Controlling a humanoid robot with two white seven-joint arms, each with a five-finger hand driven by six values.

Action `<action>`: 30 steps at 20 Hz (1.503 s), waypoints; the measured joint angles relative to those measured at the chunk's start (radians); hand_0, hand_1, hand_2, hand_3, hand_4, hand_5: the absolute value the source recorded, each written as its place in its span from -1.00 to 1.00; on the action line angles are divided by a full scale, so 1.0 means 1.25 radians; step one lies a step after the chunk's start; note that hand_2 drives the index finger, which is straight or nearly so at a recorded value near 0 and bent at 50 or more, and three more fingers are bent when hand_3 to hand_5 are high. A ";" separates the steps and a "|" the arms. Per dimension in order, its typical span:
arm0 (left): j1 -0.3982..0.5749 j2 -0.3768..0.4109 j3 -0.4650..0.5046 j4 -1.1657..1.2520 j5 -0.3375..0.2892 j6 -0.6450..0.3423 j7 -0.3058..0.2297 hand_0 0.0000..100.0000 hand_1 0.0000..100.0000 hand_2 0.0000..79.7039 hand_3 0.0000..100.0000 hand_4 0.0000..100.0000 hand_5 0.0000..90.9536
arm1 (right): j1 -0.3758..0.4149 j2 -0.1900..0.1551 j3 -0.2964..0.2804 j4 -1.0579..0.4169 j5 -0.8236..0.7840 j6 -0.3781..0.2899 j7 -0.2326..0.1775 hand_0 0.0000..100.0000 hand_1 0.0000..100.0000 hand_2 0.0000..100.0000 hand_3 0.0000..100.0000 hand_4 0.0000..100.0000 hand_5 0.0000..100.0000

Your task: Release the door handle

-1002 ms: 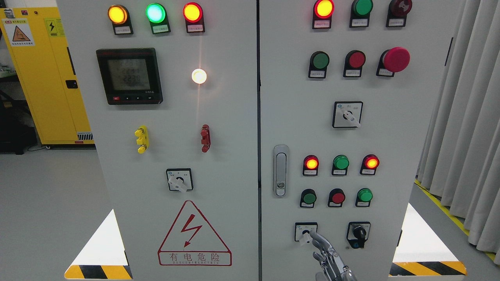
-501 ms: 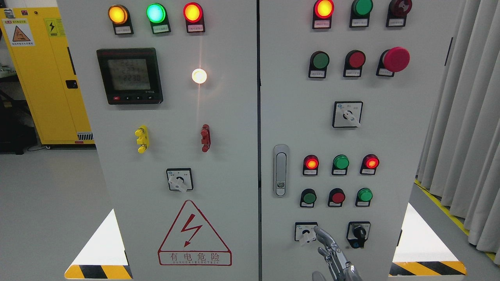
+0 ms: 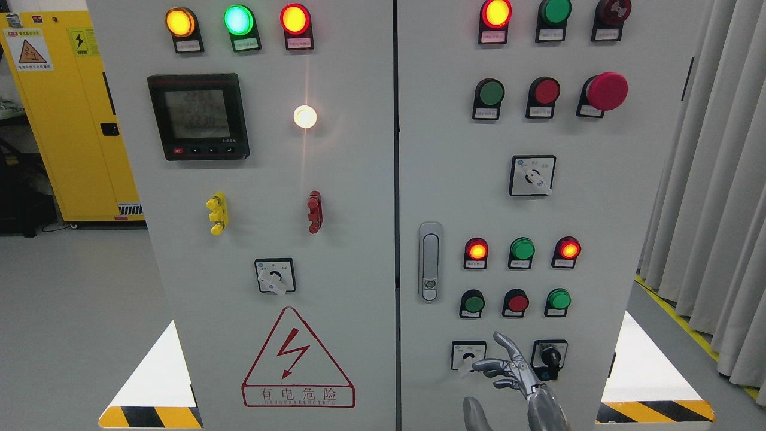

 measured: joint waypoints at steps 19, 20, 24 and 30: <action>0.000 0.000 0.000 0.000 0.000 0.000 0.000 -0.76 0.11 -1.00 -1.00 -1.00 -1.00 | -0.097 0.003 0.071 0.059 0.513 0.078 -0.098 -0.04 -0.21 -1.00 1.00 1.00 1.00; 0.000 0.000 0.000 0.000 0.000 0.000 0.000 -0.76 0.11 -1.00 -1.00 -1.00 -1.00 | -0.102 0.004 0.075 0.063 0.524 0.080 -0.099 -0.04 -0.21 -1.00 1.00 1.00 1.00; 0.000 0.000 0.000 0.000 0.000 0.000 0.000 -0.76 0.11 -1.00 -1.00 -1.00 -1.00 | -0.126 0.004 0.087 0.081 0.552 0.090 -0.102 -0.04 -0.21 -1.00 1.00 1.00 1.00; 0.000 0.000 0.000 0.000 0.000 0.000 0.000 -0.76 0.11 -1.00 -1.00 -1.00 -1.00 | -0.157 0.005 0.097 0.109 0.584 0.106 -0.104 -0.03 -0.22 -1.00 1.00 1.00 1.00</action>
